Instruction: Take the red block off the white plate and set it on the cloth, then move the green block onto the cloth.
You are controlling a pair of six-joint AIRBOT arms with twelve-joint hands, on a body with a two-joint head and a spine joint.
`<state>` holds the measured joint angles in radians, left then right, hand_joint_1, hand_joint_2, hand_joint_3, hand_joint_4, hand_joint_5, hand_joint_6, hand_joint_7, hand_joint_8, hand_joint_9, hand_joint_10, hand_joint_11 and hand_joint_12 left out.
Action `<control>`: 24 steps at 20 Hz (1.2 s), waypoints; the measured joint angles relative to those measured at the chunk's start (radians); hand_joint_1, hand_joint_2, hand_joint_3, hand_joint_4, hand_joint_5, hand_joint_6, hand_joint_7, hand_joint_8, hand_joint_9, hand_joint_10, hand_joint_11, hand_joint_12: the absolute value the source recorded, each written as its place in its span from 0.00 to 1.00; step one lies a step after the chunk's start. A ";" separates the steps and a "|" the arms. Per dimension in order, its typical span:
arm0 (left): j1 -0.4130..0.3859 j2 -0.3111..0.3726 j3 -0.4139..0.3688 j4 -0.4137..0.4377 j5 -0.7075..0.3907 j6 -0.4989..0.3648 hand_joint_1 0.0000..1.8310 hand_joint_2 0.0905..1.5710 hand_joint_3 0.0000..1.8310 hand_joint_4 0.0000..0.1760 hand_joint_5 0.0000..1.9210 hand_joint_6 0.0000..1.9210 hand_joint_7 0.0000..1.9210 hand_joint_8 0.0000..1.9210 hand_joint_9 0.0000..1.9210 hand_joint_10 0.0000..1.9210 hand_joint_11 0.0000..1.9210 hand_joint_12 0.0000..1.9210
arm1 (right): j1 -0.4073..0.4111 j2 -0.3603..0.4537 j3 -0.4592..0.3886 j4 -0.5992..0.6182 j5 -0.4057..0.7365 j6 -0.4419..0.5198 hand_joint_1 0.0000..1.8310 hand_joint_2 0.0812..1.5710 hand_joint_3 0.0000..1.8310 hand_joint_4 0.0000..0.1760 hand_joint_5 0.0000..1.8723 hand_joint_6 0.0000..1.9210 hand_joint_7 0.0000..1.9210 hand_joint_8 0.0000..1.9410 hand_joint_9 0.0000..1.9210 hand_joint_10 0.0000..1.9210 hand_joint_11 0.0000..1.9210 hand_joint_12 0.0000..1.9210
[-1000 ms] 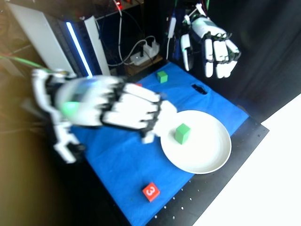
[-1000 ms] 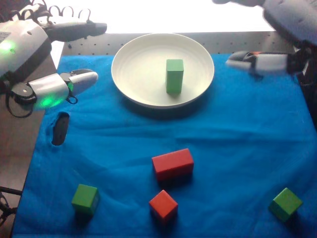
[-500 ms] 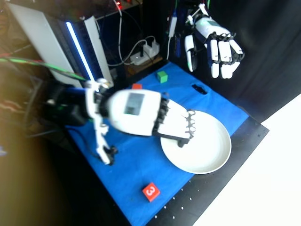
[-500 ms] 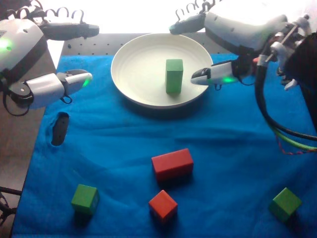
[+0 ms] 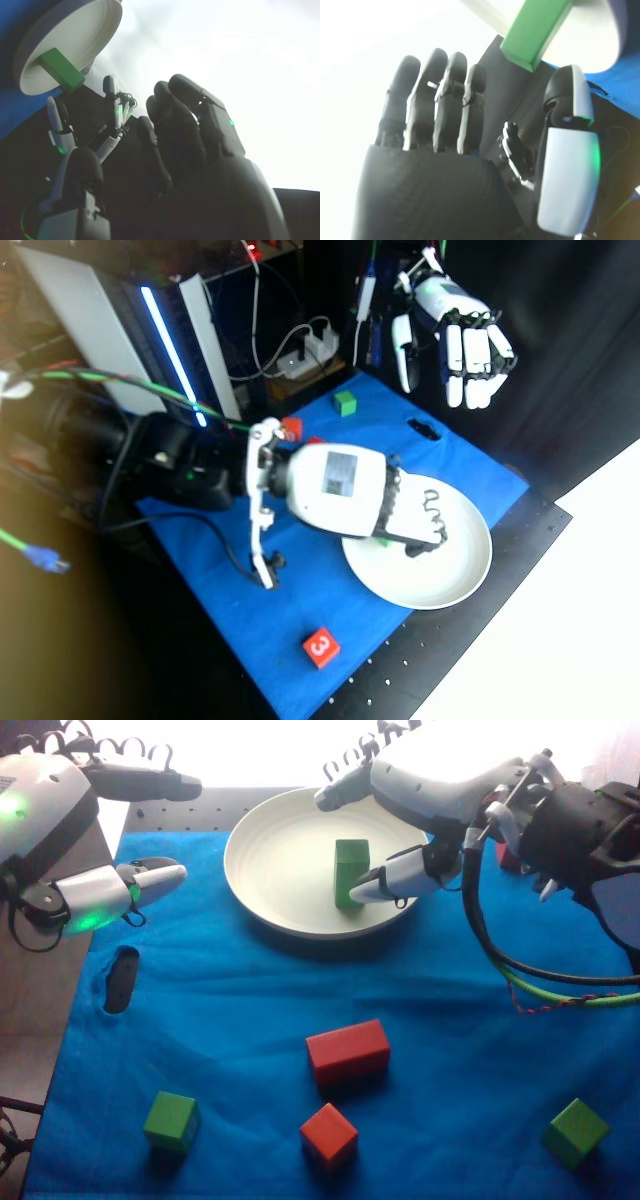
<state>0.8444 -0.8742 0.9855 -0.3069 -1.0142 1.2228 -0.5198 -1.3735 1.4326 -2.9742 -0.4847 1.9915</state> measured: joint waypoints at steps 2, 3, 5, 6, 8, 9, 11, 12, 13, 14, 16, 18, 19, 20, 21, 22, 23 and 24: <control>0.000 0.000 0.000 0.000 0.000 0.000 0.47 0.73 0.00 0.27 0.36 0.00 0.33 0.01 0.23 0.29 0.06 0.74 | 0.000 -0.008 0.012 0.002 0.012 0.000 0.51 0.55 0.00 0.00 0.32 0.00 0.35 0.00 0.29 0.20 0.07 0.78; 0.000 0.000 0.000 0.000 -0.001 0.000 0.47 0.72 0.00 0.26 0.36 0.00 0.34 0.01 0.21 0.34 0.05 0.76 | 0.000 -0.012 0.016 0.003 0.016 0.000 0.51 0.55 0.00 0.00 0.32 0.00 0.37 0.01 0.31 0.20 0.08 0.76; 0.000 0.000 0.000 0.000 -0.001 0.000 0.46 0.72 0.00 0.20 0.37 0.00 0.35 0.01 0.20 0.39 0.06 0.75 | 0.000 -0.031 0.032 0.003 0.023 0.000 0.52 0.54 0.00 0.00 0.33 0.00 0.39 0.01 0.31 0.24 0.09 0.79; -0.002 0.000 -0.002 0.002 -0.001 0.000 0.45 0.72 0.00 0.09 0.38 0.01 0.36 0.02 0.21 0.39 0.07 0.73 | 0.000 -0.039 0.039 0.003 0.032 0.000 0.52 0.53 0.00 0.00 0.33 0.00 0.38 0.00 0.28 0.29 0.09 0.81; -0.002 0.000 -0.002 0.004 -0.007 0.000 0.47 0.72 0.00 0.00 0.40 0.01 0.37 0.02 0.24 0.34 0.10 0.71 | 0.000 -0.053 0.042 0.003 0.045 0.000 0.53 0.54 0.00 0.00 0.33 0.00 0.38 0.00 0.26 0.33 0.08 0.82; -0.002 0.000 -0.002 0.003 -0.008 0.000 0.48 0.72 0.00 0.00 0.40 0.01 0.37 0.02 0.24 0.33 0.09 0.71 | 0.000 -0.056 0.041 0.003 0.047 0.000 0.55 0.54 0.00 0.00 0.34 0.00 0.40 0.01 0.25 0.42 0.08 0.85; -0.004 0.000 -0.002 0.004 -0.011 0.000 0.50 0.72 0.00 0.00 0.40 0.01 0.37 0.02 0.24 0.34 0.08 0.73 | 0.000 -0.057 0.045 0.003 0.047 0.000 0.58 0.55 0.00 0.00 0.37 0.00 0.44 0.03 0.23 0.57 0.11 0.89; -0.004 0.000 -0.002 0.003 -0.012 0.000 0.47 0.74 0.00 0.00 0.40 0.00 0.38 0.02 0.23 0.37 0.08 0.74 | 0.000 -0.058 0.049 0.003 0.047 0.000 0.61 0.57 0.00 0.00 0.39 0.00 0.34 0.48 0.26 0.82 0.20 0.98; -0.004 0.000 -0.003 0.003 -0.013 0.000 0.45 0.74 0.00 0.00 0.40 0.00 0.38 0.02 0.23 0.38 0.08 0.75 | 0.000 -0.059 0.051 0.003 0.050 0.000 0.64 0.58 0.00 0.00 0.40 0.00 0.28 0.63 0.22 0.86 0.18 1.00; -0.004 0.000 -0.004 0.004 -0.015 0.000 0.44 0.75 0.00 0.00 0.41 0.00 0.38 0.02 0.23 0.38 0.07 0.76 | 0.000 -0.059 0.053 0.004 0.052 0.000 0.67 0.60 0.00 0.00 0.42 0.00 0.25 0.63 0.20 0.82 0.14 1.00; -0.004 0.000 -0.004 0.005 -0.017 0.000 0.43 0.76 0.00 0.00 0.41 0.01 0.38 0.02 0.22 0.36 0.06 0.77 | 0.000 -0.068 0.062 0.004 0.055 0.000 0.73 0.72 0.00 0.00 0.45 0.01 0.43 0.64 0.24 0.78 0.15 1.00; -0.004 0.000 -0.008 -0.001 -0.023 0.000 0.46 0.80 0.00 0.96 0.34 0.73 0.39 0.02 0.23 0.39 0.08 0.79 | 0.000 -0.071 0.063 0.004 0.059 0.000 0.69 0.70 0.03 0.00 0.45 0.43 0.50 0.60 0.33 0.47 0.02 0.82; -0.004 0.000 -0.008 0.002 -0.023 0.000 0.46 0.81 0.00 0.99 0.33 0.77 0.39 0.02 0.23 0.41 0.08 0.80 | 0.000 -0.073 0.064 0.005 0.059 0.000 0.68 0.72 0.01 0.00 0.43 0.56 0.49 0.62 0.35 0.41 0.00 0.81; -0.004 0.000 -0.008 0.003 -0.023 0.000 0.45 0.81 0.00 1.00 0.33 0.77 0.39 0.02 0.22 0.42 0.08 0.79 | 0.000 -0.073 0.064 0.005 0.059 0.000 0.73 0.73 0.00 0.00 0.46 0.57 0.49 0.58 0.38 0.67 0.09 0.85; -0.004 0.000 -0.008 0.003 -0.024 0.000 0.45 0.81 0.00 1.00 0.33 0.78 0.39 0.02 0.23 0.43 0.09 0.79 | 0.000 -0.073 0.064 0.007 0.060 0.000 0.74 0.73 0.00 0.00 0.49 0.59 0.46 0.56 0.37 0.73 0.12 0.85; -0.004 0.000 -0.008 0.003 -0.024 0.000 0.45 0.81 0.00 1.00 0.33 0.78 0.40 0.02 0.22 0.43 0.08 0.79 | 0.000 -0.073 0.066 0.008 0.062 0.000 0.74 0.74 0.00 0.00 0.46 0.66 0.44 0.55 0.37 0.74 0.20 0.81; -0.004 0.000 -0.008 0.002 -0.024 0.000 0.45 0.81 0.00 1.00 0.33 0.78 0.40 0.02 0.22 0.42 0.08 0.78 | 0.000 -0.073 0.068 0.008 0.062 0.000 0.74 0.75 0.00 0.00 0.45 0.70 0.43 0.55 0.36 0.76 0.22 0.76; -0.004 0.000 -0.008 0.001 -0.024 0.000 0.45 0.82 0.00 1.00 0.32 0.79 0.39 0.02 0.22 0.43 0.08 0.79 | 0.000 -0.073 0.068 0.009 0.062 0.000 0.74 0.73 0.00 0.00 0.45 0.66 0.48 0.49 0.38 0.75 0.21 0.75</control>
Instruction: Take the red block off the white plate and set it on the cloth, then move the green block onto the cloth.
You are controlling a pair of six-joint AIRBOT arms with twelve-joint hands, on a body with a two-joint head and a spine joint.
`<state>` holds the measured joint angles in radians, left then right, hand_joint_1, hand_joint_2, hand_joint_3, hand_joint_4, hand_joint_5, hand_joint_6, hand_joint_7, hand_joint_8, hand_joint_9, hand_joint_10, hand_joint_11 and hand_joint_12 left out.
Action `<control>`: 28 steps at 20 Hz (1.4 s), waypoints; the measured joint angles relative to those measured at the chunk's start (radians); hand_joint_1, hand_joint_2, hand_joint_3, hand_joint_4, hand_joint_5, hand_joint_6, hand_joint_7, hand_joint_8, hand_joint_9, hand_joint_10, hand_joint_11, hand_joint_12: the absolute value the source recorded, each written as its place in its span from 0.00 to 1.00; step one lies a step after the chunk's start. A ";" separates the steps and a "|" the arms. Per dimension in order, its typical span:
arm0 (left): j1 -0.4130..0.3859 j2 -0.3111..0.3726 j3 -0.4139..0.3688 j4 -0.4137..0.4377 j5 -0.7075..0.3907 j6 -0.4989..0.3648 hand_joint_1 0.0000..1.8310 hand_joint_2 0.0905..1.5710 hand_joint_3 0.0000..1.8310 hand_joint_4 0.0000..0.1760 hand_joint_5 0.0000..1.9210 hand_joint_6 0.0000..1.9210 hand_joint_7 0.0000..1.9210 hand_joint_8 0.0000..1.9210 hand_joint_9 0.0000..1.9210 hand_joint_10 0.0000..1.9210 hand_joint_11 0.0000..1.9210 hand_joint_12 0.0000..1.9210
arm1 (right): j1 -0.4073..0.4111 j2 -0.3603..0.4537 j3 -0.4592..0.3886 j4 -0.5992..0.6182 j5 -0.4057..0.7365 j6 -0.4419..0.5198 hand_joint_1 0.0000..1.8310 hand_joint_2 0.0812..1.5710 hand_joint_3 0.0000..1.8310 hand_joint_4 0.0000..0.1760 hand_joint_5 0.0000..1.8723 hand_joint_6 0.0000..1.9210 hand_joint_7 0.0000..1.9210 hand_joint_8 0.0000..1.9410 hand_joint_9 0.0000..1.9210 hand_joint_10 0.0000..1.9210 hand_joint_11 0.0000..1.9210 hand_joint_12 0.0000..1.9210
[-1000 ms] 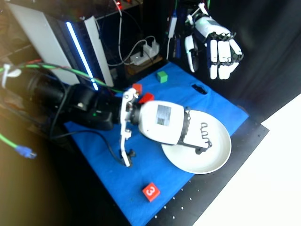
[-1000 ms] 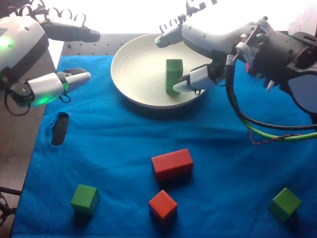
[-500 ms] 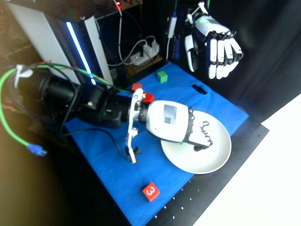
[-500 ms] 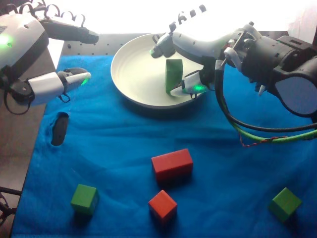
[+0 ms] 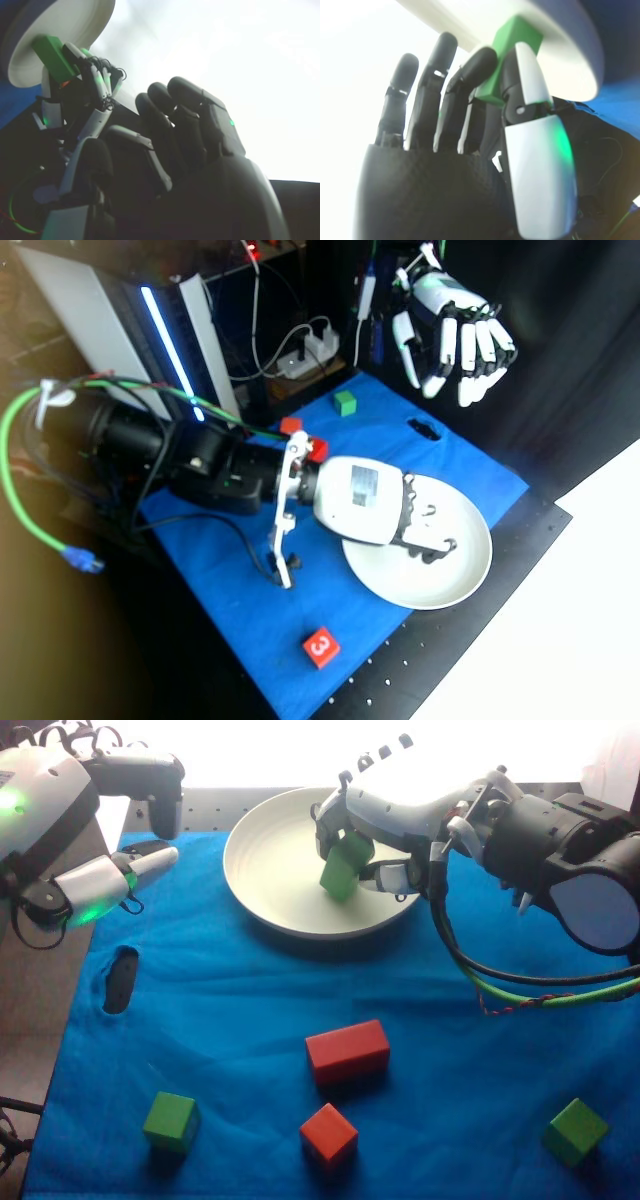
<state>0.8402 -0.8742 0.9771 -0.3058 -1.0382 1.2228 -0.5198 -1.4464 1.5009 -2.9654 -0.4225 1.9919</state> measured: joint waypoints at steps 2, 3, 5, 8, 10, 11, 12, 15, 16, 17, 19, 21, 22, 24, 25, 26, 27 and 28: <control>0.000 0.000 0.000 -0.005 0.000 0.000 0.45 0.82 0.00 1.00 0.33 0.78 0.39 0.02 0.21 0.43 0.07 0.79 | 0.000 0.000 0.000 0.002 0.000 0.021 0.74 0.72 0.00 0.00 0.46 0.64 0.49 0.49 0.39 0.73 0.23 0.74; 0.000 0.000 0.000 -0.007 0.000 0.000 0.46 0.81 0.00 1.00 0.33 0.78 0.40 0.02 0.22 0.43 0.08 0.78 | 0.005 0.002 -0.002 0.001 0.007 0.025 0.75 0.72 0.00 0.00 0.46 0.61 0.49 0.50 0.42 0.71 0.27 0.77; 0.005 0.000 0.000 -0.012 -0.002 0.000 0.41 0.77 0.00 0.02 0.31 0.28 0.40 0.03 0.22 0.41 0.07 0.74 | 0.027 0.020 -0.013 0.000 0.025 0.027 0.75 0.72 0.00 0.00 0.48 0.55 0.48 0.53 0.41 0.73 0.27 0.82; 0.006 0.000 0.000 -0.016 -0.004 0.000 0.41 0.76 0.00 0.05 0.38 0.12 0.39 0.04 0.23 0.40 0.07 0.74 | 0.055 0.054 -0.022 -0.001 -0.004 0.027 0.74 0.70 0.00 0.00 0.54 0.42 0.49 0.57 0.41 0.72 0.26 0.90; 0.006 0.000 -0.003 -0.018 -0.003 0.000 0.43 0.76 0.00 0.06 0.39 0.08 0.38 0.04 0.23 0.38 0.07 0.73 | 0.055 0.077 -0.047 -0.001 -0.011 0.026 0.75 0.70 0.00 0.00 0.53 0.46 0.49 0.54 0.42 0.72 0.28 0.84; 0.006 0.000 -0.006 -0.016 -0.002 0.000 0.43 0.76 0.00 0.10 0.39 0.08 0.37 0.04 0.23 0.38 0.08 0.74 | 0.055 0.096 -0.074 -0.002 -0.012 0.027 0.75 0.71 0.00 0.00 0.52 0.50 0.49 0.53 0.41 0.72 0.27 0.84; 0.006 0.000 -0.006 -0.014 -0.001 0.000 0.44 0.76 0.00 0.08 0.39 0.07 0.37 0.04 0.22 0.42 0.09 0.75 | 0.055 0.115 -0.100 -0.005 -0.019 0.027 0.74 0.74 0.00 0.00 0.50 0.44 0.43 0.68 0.37 0.80 0.27 0.92; 0.020 0.008 -0.014 -0.031 -0.001 0.000 0.46 0.80 0.01 0.96 0.34 0.73 0.37 0.07 0.21 0.44 0.08 0.75 | 0.055 0.226 -0.220 -0.012 -0.101 0.027 0.75 0.73 0.00 0.00 0.49 0.49 0.47 0.62 0.38 0.78 0.29 0.91; 0.026 0.012 -0.015 -0.031 -0.001 0.000 0.46 0.81 0.00 0.99 0.34 0.76 0.36 0.08 0.22 0.41 0.08 0.74 | 0.054 0.263 -0.250 -0.012 -0.133 0.027 0.75 0.72 0.00 0.00 0.49 0.52 0.47 0.59 0.38 0.77 0.28 0.89; 0.026 0.016 -0.019 -0.041 -0.003 0.002 0.46 0.81 0.00 1.00 0.34 0.77 0.36 0.08 0.22 0.39 0.07 0.72 | 0.049 0.297 -0.278 -0.012 -0.167 0.027 0.75 0.72 0.00 0.00 0.48 0.56 0.47 0.56 0.40 0.75 0.29 0.87; 0.033 0.023 -0.030 -0.045 -0.021 0.002 0.47 0.81 0.00 0.88 0.34 0.77 0.36 0.09 0.25 0.34 0.09 0.70 | -0.007 0.381 -0.363 -0.012 -0.290 0.026 0.76 0.69 0.00 0.00 0.53 0.36 0.53 0.51 0.46 0.78 0.41 0.93; 0.039 0.025 -0.032 -0.038 -0.024 0.002 0.46 0.81 0.00 0.98 0.34 0.77 0.36 0.09 0.25 0.34 0.09 0.70 | -0.035 0.404 -0.396 -0.012 -0.325 0.027 0.75 0.73 0.01 0.00 0.46 0.46 0.48 0.61 0.40 0.84 0.41 0.99; 0.047 0.026 -0.033 -0.039 -0.027 0.001 0.46 0.81 0.00 1.00 0.33 0.77 0.36 0.09 0.25 0.34 0.10 0.70 | -0.055 0.415 -0.415 -0.012 -0.342 0.027 0.70 0.72 0.00 0.00 0.49 0.44 0.47 0.71 0.49 0.93 0.48 1.00; 0.061 0.034 -0.043 -0.047 -0.039 0.000 0.45 0.81 0.00 1.00 0.33 0.77 0.36 0.09 0.25 0.35 0.09 0.71 | -0.101 0.454 -0.463 -0.012 -0.403 0.037 0.75 0.72 0.00 0.00 0.48 0.50 0.48 0.63 0.42 0.75 0.41 0.94; 0.070 0.040 -0.043 -0.060 -0.044 0.000 0.46 0.81 0.00 1.00 0.33 0.77 0.35 0.09 0.24 0.34 0.08 0.71 | -0.130 0.467 -0.473 -0.012 -0.444 0.063 0.75 0.71 0.00 0.00 0.48 0.52 0.50 0.59 0.43 0.72 0.40 0.91; 0.076 0.043 -0.043 -0.070 -0.049 0.002 0.46 0.81 0.00 1.00 0.34 0.76 0.36 0.08 0.25 0.34 0.08 0.72 | -0.148 0.472 -0.475 -0.012 -0.470 0.085 0.70 0.72 0.00 0.00 0.49 0.49 0.49 0.67 0.46 0.80 0.41 0.96; 0.088 0.045 -0.051 -0.093 -0.069 0.002 0.46 0.81 0.00 1.00 0.34 0.77 0.36 0.08 0.24 0.34 0.07 0.73 | -0.181 0.479 -0.482 -0.012 -0.507 0.116 0.74 0.72 0.01 0.00 0.47 0.53 0.47 0.67 0.41 0.76 0.37 0.95; 0.095 0.052 -0.056 -0.094 -0.077 0.003 0.46 0.81 0.00 1.00 0.33 0.77 0.36 0.08 0.24 0.34 0.06 0.73 | -0.201 0.481 -0.488 -0.012 -0.521 0.129 0.74 0.73 0.01 0.00 0.47 0.54 0.46 0.68 0.39 0.76 0.34 0.96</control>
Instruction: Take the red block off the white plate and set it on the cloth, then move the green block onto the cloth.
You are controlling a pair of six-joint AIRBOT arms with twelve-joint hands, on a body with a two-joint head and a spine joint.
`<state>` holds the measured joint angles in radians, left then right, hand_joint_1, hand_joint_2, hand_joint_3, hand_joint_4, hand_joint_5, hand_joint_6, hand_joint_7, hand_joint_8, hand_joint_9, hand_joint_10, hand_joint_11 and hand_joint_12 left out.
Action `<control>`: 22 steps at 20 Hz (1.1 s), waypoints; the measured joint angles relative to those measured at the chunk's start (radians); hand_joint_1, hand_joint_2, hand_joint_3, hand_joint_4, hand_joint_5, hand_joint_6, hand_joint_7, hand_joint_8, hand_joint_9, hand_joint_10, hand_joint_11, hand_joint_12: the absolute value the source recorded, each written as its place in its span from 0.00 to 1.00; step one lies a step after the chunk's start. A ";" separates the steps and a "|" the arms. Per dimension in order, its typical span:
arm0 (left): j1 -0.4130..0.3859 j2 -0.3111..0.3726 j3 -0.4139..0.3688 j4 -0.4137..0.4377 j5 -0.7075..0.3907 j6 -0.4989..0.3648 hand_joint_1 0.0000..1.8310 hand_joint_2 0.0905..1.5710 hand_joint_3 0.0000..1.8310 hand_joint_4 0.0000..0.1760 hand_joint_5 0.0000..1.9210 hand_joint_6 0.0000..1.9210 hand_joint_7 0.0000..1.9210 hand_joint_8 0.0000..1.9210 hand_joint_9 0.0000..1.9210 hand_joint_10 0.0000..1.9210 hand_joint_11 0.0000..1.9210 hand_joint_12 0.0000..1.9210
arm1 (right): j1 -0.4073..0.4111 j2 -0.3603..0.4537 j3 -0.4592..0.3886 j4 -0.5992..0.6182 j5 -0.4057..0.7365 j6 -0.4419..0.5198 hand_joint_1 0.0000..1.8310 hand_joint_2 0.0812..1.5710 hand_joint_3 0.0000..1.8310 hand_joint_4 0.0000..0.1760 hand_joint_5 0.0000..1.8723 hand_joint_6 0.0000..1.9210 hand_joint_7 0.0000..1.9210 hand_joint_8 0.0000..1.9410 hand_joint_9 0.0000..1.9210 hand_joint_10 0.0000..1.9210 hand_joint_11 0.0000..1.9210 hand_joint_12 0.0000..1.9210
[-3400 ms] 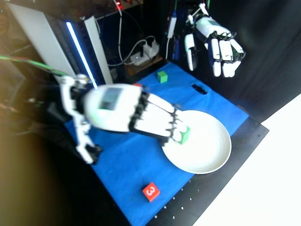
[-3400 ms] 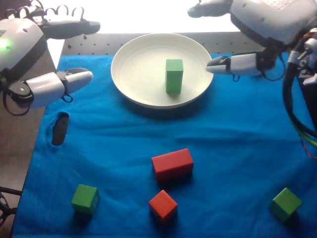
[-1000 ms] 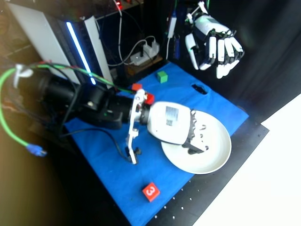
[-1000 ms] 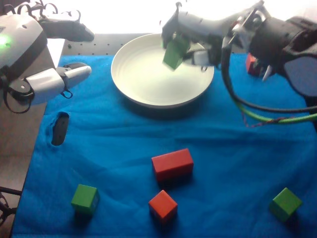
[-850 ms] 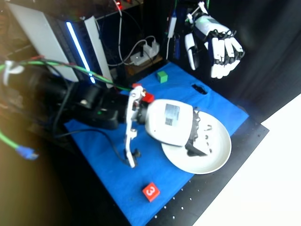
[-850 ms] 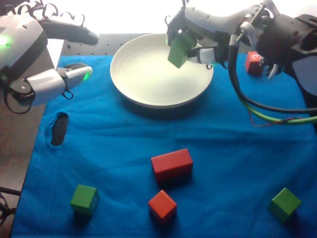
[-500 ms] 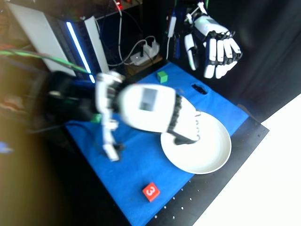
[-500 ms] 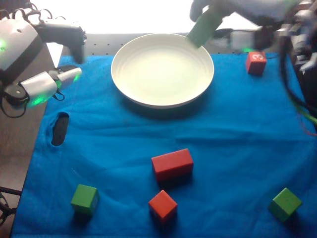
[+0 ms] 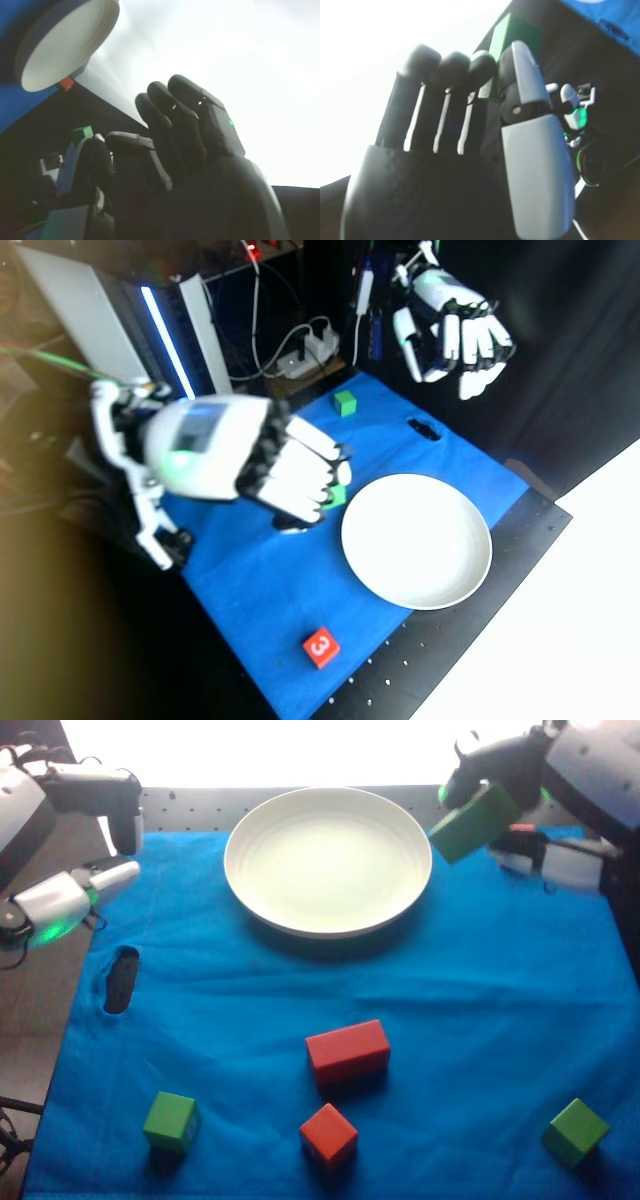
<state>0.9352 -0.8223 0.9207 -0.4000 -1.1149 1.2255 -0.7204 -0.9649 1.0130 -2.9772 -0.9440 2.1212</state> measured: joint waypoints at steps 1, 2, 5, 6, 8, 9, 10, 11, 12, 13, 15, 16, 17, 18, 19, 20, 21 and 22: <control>0.006 0.002 -0.002 0.010 -0.005 -0.001 0.46 0.81 0.00 1.00 0.34 0.77 0.37 0.07 0.25 0.32 0.07 0.72 | -0.020 0.005 -0.014 0.000 -0.016 0.003 0.74 0.75 0.01 0.00 0.47 0.53 0.42 0.73 0.35 0.80 0.32 0.99; 0.006 0.002 -0.002 0.010 -0.010 -0.002 0.46 0.81 0.00 1.00 0.34 0.77 0.37 0.07 0.25 0.32 0.07 0.72 | -0.034 0.008 -0.027 0.000 -0.030 0.005 0.74 0.75 0.01 0.00 0.46 0.56 0.43 0.72 0.35 0.80 0.31 1.00; 0.017 0.003 -0.005 0.001 -0.026 0.000 0.45 0.81 0.00 1.00 0.33 0.78 0.37 0.06 0.24 0.30 0.01 0.71 | -0.097 0.020 -0.051 0.000 -0.081 0.051 0.75 0.70 0.00 0.00 0.51 0.55 0.48 0.55 0.47 0.67 0.45 0.87; 0.018 0.003 -0.009 -0.007 -0.026 0.000 0.45 0.82 0.00 1.00 0.33 0.78 0.37 0.06 0.24 0.29 0.00 0.72 | -0.117 0.025 -0.051 0.000 -0.080 0.058 0.75 0.70 0.00 0.00 0.53 0.53 0.47 0.54 0.47 0.68 0.44 0.87; 0.018 0.003 -0.009 -0.007 -0.036 0.000 0.44 0.82 0.00 1.00 0.32 0.79 0.37 0.04 0.26 0.25 0.02 0.72 | -0.136 0.029 -0.053 0.000 -0.079 0.058 0.75 0.71 0.00 0.00 0.52 0.56 0.45 0.58 0.44 0.69 0.41 0.89; 0.018 0.003 -0.009 -0.003 -0.041 0.000 0.44 0.82 0.00 1.00 0.32 0.79 0.37 0.04 0.27 0.25 0.03 0.72 | -0.139 0.029 -0.058 0.000 -0.082 0.058 0.75 0.71 0.00 0.00 0.52 0.55 0.45 0.59 0.43 0.69 0.40 0.91; 0.018 0.003 -0.013 -0.003 -0.042 -0.001 0.45 0.82 0.00 1.00 0.32 0.78 0.37 0.03 0.27 0.23 0.04 0.70 | -0.153 0.031 -0.065 0.000 -0.090 0.058 0.75 0.71 0.00 0.00 0.52 0.54 0.45 0.61 0.42 0.72 0.37 0.96; 0.019 0.003 -0.013 0.004 -0.041 -0.001 0.44 0.82 0.00 1.00 0.32 0.79 0.37 0.02 0.27 0.21 0.04 0.69 | -0.165 0.032 -0.069 0.000 -0.092 0.059 0.75 0.71 0.00 0.00 0.52 0.52 0.47 0.59 0.43 0.71 0.36 0.97; 0.023 0.003 -0.013 0.003 -0.042 -0.001 0.45 0.82 0.00 1.00 0.32 0.79 0.37 0.02 0.28 0.21 0.04 0.69 | -0.171 0.033 -0.074 0.000 -0.085 0.059 0.75 0.71 0.00 0.00 0.52 0.52 0.47 0.59 0.42 0.71 0.35 0.98; 0.026 0.003 -0.013 -0.005 -0.042 -0.001 0.45 0.82 0.00 1.00 0.32 0.79 0.37 0.02 0.28 0.21 0.05 0.69 | -0.183 0.034 -0.077 0.000 -0.086 0.059 0.75 0.71 0.00 0.00 0.51 0.54 0.46 0.59 0.41 0.72 0.33 0.99; 0.029 0.003 -0.013 -0.006 -0.042 0.000 0.44 0.82 0.00 1.00 0.32 0.79 0.38 0.02 0.28 0.19 0.03 0.69 | -0.195 0.035 -0.079 0.000 -0.086 0.059 0.69 0.70 0.00 0.00 0.52 0.55 0.48 0.57 0.41 0.73 0.34 0.96; 0.029 0.003 -0.013 -0.005 -0.043 0.000 0.44 0.82 0.00 1.00 0.32 0.79 0.38 0.02 0.28 0.19 0.04 0.69 | -0.198 0.036 -0.079 0.000 -0.085 0.059 0.68 0.70 0.00 0.00 0.53 0.55 0.49 0.55 0.41 0.72 0.36 0.93; 0.029 0.003 -0.013 -0.005 -0.042 0.000 0.45 0.82 0.00 1.00 0.32 0.78 0.38 0.02 0.29 0.18 0.04 0.69 | -0.201 0.040 -0.082 0.000 -0.082 0.059 0.65 0.69 0.00 0.00 0.52 0.53 0.42 0.52 0.36 0.69 0.32 0.91; 0.029 0.003 -0.013 -0.005 -0.043 0.000 0.45 0.81 0.00 1.00 0.33 0.78 0.38 0.02 0.29 0.19 0.05 0.69 | -0.202 0.041 -0.084 0.000 -0.082 0.059 0.74 0.63 0.00 0.00 0.42 0.47 0.40 0.47 0.35 0.64 0.31 0.88; 0.029 0.003 -0.013 -0.004 -0.043 0.000 0.45 0.81 0.00 1.00 0.33 0.77 0.38 0.02 0.29 0.19 0.05 0.69 | -0.201 0.041 -0.084 0.000 -0.083 0.059 0.75 0.60 0.00 0.00 0.37 0.45 0.36 0.44 0.30 0.62 0.25 0.90; 0.029 0.003 -0.013 -0.003 -0.043 0.000 0.45 0.81 0.00 1.00 0.33 0.77 0.38 0.02 0.30 0.19 0.06 0.69 | -0.203 0.041 -0.084 0.000 -0.087 0.060 0.74 0.58 0.00 0.00 0.34 0.44 0.34 0.42 0.27 0.60 0.20 0.91; 0.029 0.003 -0.013 -0.005 -0.043 0.000 0.45 0.81 0.00 1.00 0.33 0.78 0.38 0.02 0.30 0.19 0.06 0.69 | -0.204 0.041 -0.084 0.000 -0.085 0.060 0.70 0.55 0.00 0.00 0.31 0.43 0.32 0.39 0.24 0.58 0.15 0.93; 0.029 0.003 -0.013 -0.008 -0.043 0.000 0.45 0.81 0.00 1.00 0.33 0.78 0.39 0.02 0.30 0.19 0.06 0.69 | -0.204 0.041 -0.084 0.002 -0.085 0.060 0.67 0.54 0.00 0.00 0.27 0.42 0.29 0.37 0.20 0.56 0.09 0.94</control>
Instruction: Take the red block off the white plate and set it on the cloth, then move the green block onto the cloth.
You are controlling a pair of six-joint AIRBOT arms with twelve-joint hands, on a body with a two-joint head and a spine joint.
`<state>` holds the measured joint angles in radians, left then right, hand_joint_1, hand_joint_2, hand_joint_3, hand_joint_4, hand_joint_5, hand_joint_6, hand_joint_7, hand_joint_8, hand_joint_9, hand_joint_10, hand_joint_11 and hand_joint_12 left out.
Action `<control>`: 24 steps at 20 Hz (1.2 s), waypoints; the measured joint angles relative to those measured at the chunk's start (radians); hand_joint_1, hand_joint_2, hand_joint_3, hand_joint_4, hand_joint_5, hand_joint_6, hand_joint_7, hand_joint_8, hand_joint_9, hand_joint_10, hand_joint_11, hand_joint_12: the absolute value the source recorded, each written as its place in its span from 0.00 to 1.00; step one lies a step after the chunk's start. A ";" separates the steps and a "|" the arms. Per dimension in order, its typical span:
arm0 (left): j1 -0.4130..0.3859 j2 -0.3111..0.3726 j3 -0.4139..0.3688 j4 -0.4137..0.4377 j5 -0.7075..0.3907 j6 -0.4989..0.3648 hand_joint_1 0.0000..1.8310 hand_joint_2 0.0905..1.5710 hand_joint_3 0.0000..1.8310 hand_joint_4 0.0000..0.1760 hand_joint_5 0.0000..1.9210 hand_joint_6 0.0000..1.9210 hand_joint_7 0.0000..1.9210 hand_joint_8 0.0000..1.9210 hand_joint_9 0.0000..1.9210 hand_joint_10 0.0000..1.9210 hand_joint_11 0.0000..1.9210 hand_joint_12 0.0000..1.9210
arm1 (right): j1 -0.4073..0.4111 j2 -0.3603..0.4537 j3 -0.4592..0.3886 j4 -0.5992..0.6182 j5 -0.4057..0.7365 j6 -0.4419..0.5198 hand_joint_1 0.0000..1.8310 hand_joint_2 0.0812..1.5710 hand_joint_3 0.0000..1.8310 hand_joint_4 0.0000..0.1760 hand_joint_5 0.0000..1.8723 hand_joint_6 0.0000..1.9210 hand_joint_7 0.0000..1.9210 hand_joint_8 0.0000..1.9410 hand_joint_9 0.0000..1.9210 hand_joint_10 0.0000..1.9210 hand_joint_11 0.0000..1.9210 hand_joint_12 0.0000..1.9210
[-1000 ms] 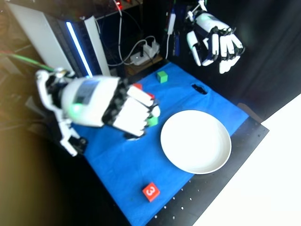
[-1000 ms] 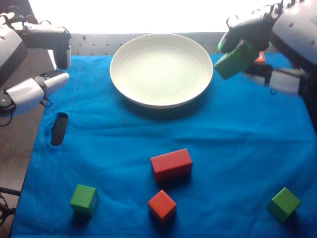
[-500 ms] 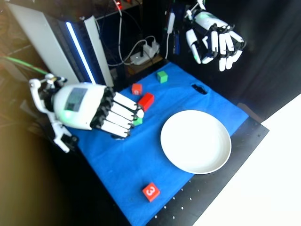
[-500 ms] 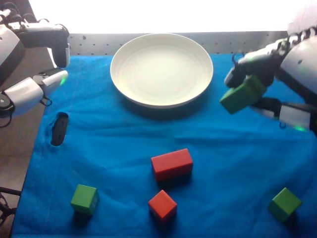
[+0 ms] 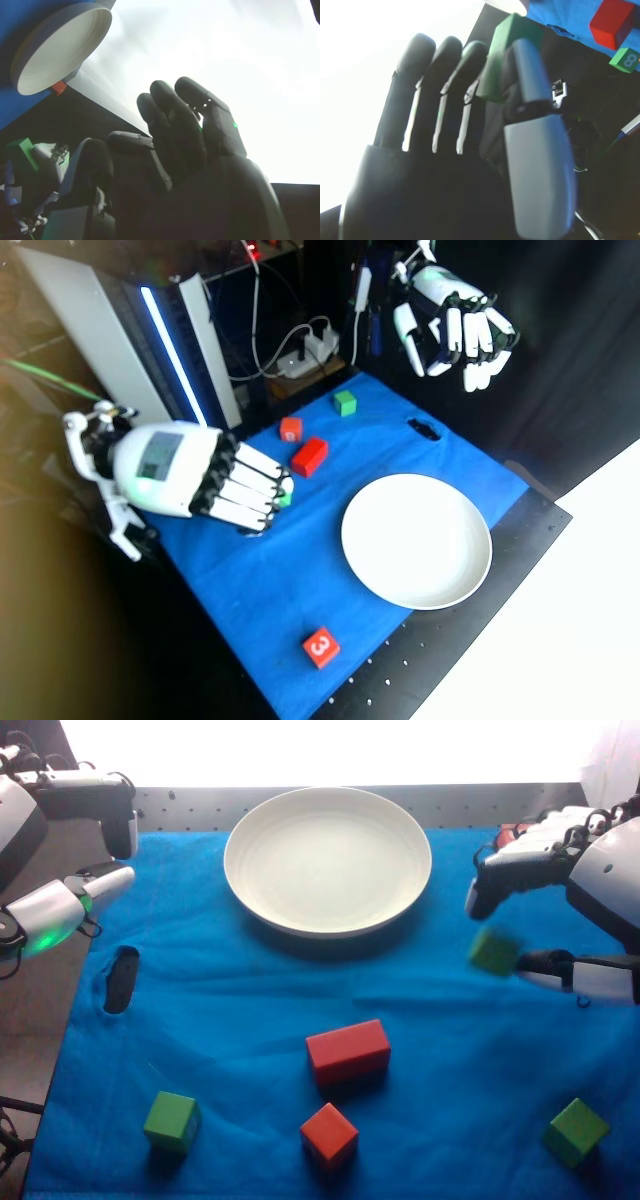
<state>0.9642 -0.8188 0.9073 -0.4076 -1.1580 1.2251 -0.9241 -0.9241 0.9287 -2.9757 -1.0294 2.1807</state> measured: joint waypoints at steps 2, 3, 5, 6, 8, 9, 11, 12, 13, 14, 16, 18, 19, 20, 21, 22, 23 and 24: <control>0.000 0.000 0.000 0.000 0.000 0.000 0.45 0.81 0.00 1.00 0.33 0.77 0.38 0.02 0.29 0.19 0.05 0.69 | 0.000 0.000 -0.001 0.001 -0.004 0.000 0.65 0.52 0.00 0.00 0.20 0.42 0.23 0.33 0.12 0.55 0.01 0.95; 0.000 0.000 0.000 0.001 0.000 0.000 0.45 0.81 0.00 1.00 0.33 0.77 0.39 0.02 0.29 0.19 0.05 0.69 | 0.000 0.000 -0.002 0.002 -0.004 0.000 0.60 0.52 0.00 0.00 0.16 0.37 0.19 0.26 0.08 0.49 0.00 0.88; 0.000 0.000 -0.004 -0.001 -0.006 0.000 0.46 0.81 0.00 1.00 0.34 0.77 0.39 0.02 0.29 0.19 0.05 0.69 | 0.000 0.003 -0.003 0.002 -0.004 0.000 0.57 0.50 0.00 0.00 0.13 0.25 0.14 0.12 0.00 0.41 0.00 0.80; 0.002 0.000 -0.005 0.001 -0.011 0.000 0.45 0.81 0.00 1.00 0.33 0.77 0.39 0.02 0.28 0.18 0.04 0.69 | 0.000 0.005 -0.003 0.005 -0.004 0.000 0.58 0.51 0.00 0.00 0.10 0.25 0.12 0.09 0.00 0.35 0.00 0.85; 0.004 0.000 -0.007 0.000 -0.021 0.000 0.45 0.82 0.00 1.00 0.33 0.78 0.39 0.02 0.29 0.19 0.05 0.69 | -0.015 0.011 -0.005 0.021 -0.032 0.000 0.55 0.53 0.00 0.00 0.04 0.34 0.12 0.11 0.00 0.40 0.00 0.88; 0.006 0.000 -0.009 0.002 -0.029 0.000 0.45 0.82 0.00 1.00 0.32 0.78 0.40 0.02 0.31 0.19 0.07 0.70 | -0.034 0.018 -0.011 0.043 -0.064 0.000 0.53 0.55 0.00 0.00 0.01 0.33 0.08 0.09 0.00 0.33 0.00 0.82; 0.007 0.001 -0.013 -0.001 -0.046 0.000 0.36 0.80 0.00 0.16 0.26 0.19 0.36 0.00 0.25 0.25 0.04 0.76 | -0.066 0.039 -0.022 0.100 -0.135 0.000 0.55 0.60 0.00 0.00 0.00 0.25 0.06 0.06 0.00 0.19 0.00 0.56; 0.012 0.013 -0.025 0.001 -0.077 0.001 0.32 0.79 0.00 0.22 0.26 0.08 0.33 0.00 0.25 0.22 0.07 0.71 | -0.079 0.061 -0.027 0.146 -0.211 -0.001 0.54 0.62 0.00 0.00 0.00 0.18 0.06 0.04 0.00 0.19 0.00 0.49; 0.012 0.020 -0.026 0.014 -0.092 0.000 0.31 0.78 0.00 0.04 0.25 0.03 0.33 0.00 0.28 0.16 0.11 0.67 | -0.079 0.072 -0.029 0.168 -0.254 0.000 0.52 0.64 0.00 0.00 0.01 0.19 0.06 0.04 0.00 0.22 0.00 0.56; 0.011 0.038 -0.037 0.016 -0.140 0.000 0.30 0.79 0.00 0.05 0.24 0.01 0.34 0.00 0.31 0.14 0.17 0.64 | -0.079 0.090 -0.030 0.195 -0.343 -0.001 0.54 0.68 0.00 0.00 0.00 0.18 0.07 0.04 0.00 0.27 0.00 0.61; 0.011 0.062 -0.047 0.026 -0.222 0.000 0.30 0.75 0.00 0.14 0.25 0.00 0.35 0.00 0.36 0.11 0.22 0.61 | -0.079 0.101 -0.033 0.209 -0.457 -0.001 0.48 0.72 0.00 0.00 0.00 0.03 0.03 0.01 0.00 0.25 0.00 0.67; 0.011 0.080 -0.055 0.043 -0.300 0.000 0.27 0.75 0.00 0.25 0.22 0.00 0.31 0.00 0.35 0.07 0.20 0.63 | -0.079 0.101 -0.046 0.211 -0.556 -0.001 0.48 0.77 0.00 0.56 0.01 0.01 0.01 0.00 0.00 0.17 0.00 0.59; 0.011 0.084 -0.061 0.057 -0.350 0.000 0.22 0.79 0.00 0.47 0.15 0.00 0.25 0.00 0.31 0.03 0.19 0.50 | -0.079 0.102 -0.052 0.201 -0.602 -0.002 0.42 0.76 0.00 0.62 0.00 0.00 0.05 0.04 0.00 0.30 0.00 0.66; 0.011 0.084 -0.061 0.070 -0.373 -0.001 0.16 0.82 0.00 0.58 0.15 0.00 0.25 0.00 0.32 0.01 0.20 0.41 | -0.078 0.104 -0.060 0.204 -0.618 -0.001 0.36 0.76 0.00 0.68 0.00 0.00 0.06 0.05 0.00 0.22 0.00 0.55; 0.011 0.084 -0.061 0.087 -0.412 -0.001 0.10 0.82 0.00 0.50 0.12 0.00 0.23 0.00 0.32 0.01 0.16 0.37 | -0.069 0.103 -0.063 0.199 -0.622 -0.004 0.37 0.83 0.00 0.17 0.02 0.33 0.11 0.04 0.02 0.24 0.00 0.55; 0.011 0.084 -0.065 0.094 -0.436 -0.004 0.04 0.77 0.00 0.43 0.12 0.00 0.21 0.00 0.29 0.00 0.11 0.38 | -0.061 0.103 -0.061 0.192 -0.621 -0.006 0.34 0.85 0.00 0.24 0.00 0.48 0.12 0.04 0.06 0.29 0.00 0.63; 0.006 0.085 -0.069 0.108 -0.450 -0.009 0.05 0.77 0.00 0.27 0.11 0.00 0.20 0.00 0.26 0.00 0.08 0.42 | -0.050 0.104 -0.061 0.182 -0.623 -0.011 0.34 0.82 0.00 0.22 0.00 0.50 0.13 0.03 0.05 0.40 0.00 0.72; -0.007 0.085 -0.069 0.137 -0.450 -0.011 0.20 0.80 0.00 0.59 0.05 0.00 0.14 0.00 0.17 0.00 0.02 0.41 | -0.035 0.106 -0.061 0.167 -0.623 -0.013 0.17 0.83 0.00 0.20 0.00 0.46 0.16 0.04 0.07 0.39 0.00 0.69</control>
<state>0.9569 -0.7338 0.8383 -0.2710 -1.6081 1.2140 -0.9588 -0.8181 0.8677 -2.8082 -1.6520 2.1674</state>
